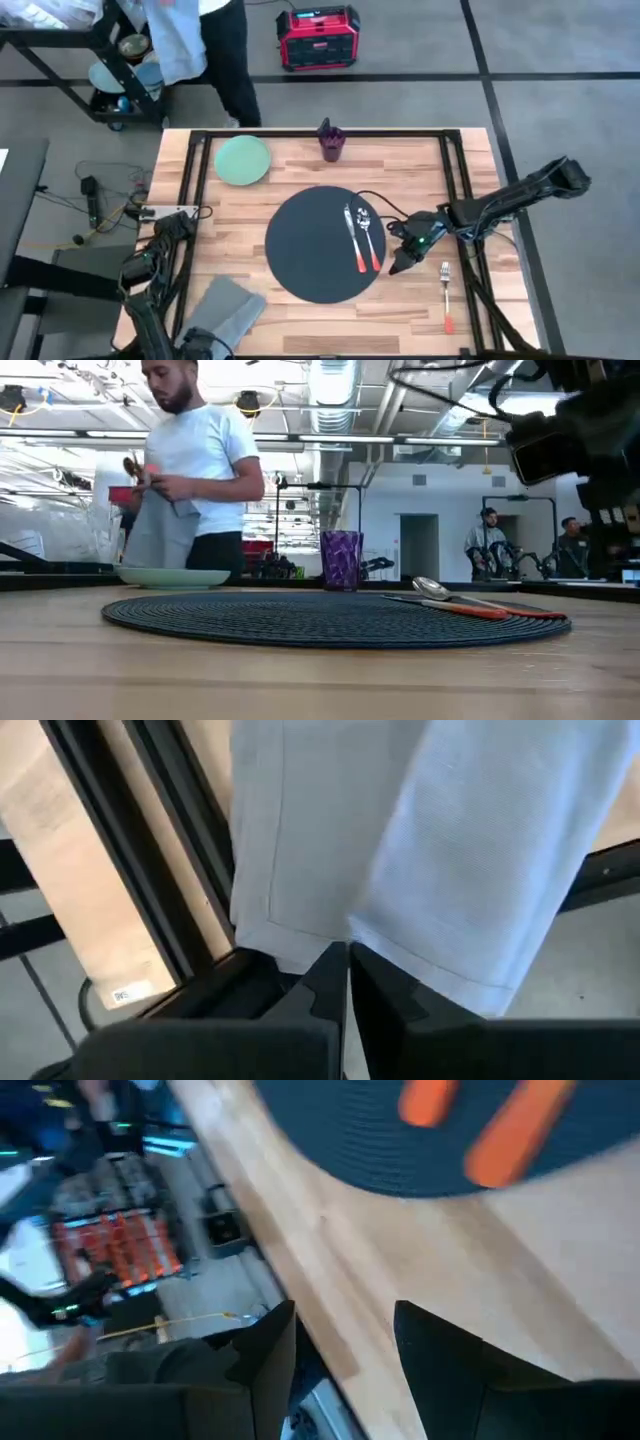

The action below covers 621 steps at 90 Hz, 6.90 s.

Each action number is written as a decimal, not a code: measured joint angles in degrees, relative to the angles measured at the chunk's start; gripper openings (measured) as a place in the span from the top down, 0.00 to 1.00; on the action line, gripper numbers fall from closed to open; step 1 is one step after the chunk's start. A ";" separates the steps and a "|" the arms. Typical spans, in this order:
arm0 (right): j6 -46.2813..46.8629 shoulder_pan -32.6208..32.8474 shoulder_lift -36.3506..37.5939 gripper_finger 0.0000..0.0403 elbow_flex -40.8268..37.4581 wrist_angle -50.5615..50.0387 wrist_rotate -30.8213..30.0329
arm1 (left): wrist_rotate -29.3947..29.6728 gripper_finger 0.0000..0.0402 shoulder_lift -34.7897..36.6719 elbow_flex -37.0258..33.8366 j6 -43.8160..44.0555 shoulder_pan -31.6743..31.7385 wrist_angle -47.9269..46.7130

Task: Set table place
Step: Fold the table napkin

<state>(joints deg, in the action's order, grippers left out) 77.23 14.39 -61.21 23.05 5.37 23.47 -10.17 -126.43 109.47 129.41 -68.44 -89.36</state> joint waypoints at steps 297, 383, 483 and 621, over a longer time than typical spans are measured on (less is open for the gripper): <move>-9.00 5.44 0.02 0.47 0.59 12.70 0.42 | 5.78 0.93 8.68 -28.41 -13.46 16.34 24.32; -8.26 13.71 0.02 0.47 0.57 9.85 -1.94 | 25.16 0.98 20.17 -32.22 -34.01 39.68 32.43; -6.56 15.52 0.02 0.47 0.55 6.99 -2.97 | 21.92 0.75 20.48 -32.02 -67.29 46.78 54.81; -2.16 15.48 0.02 0.47 0.55 6.95 -2.81 | 14.93 0.96 20.39 -42.29 -80.56 50.83 61.09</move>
<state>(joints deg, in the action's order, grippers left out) 75.07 29.87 -61.19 23.59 12.31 20.67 4.76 -106.04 67.18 48.85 -17.61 -28.27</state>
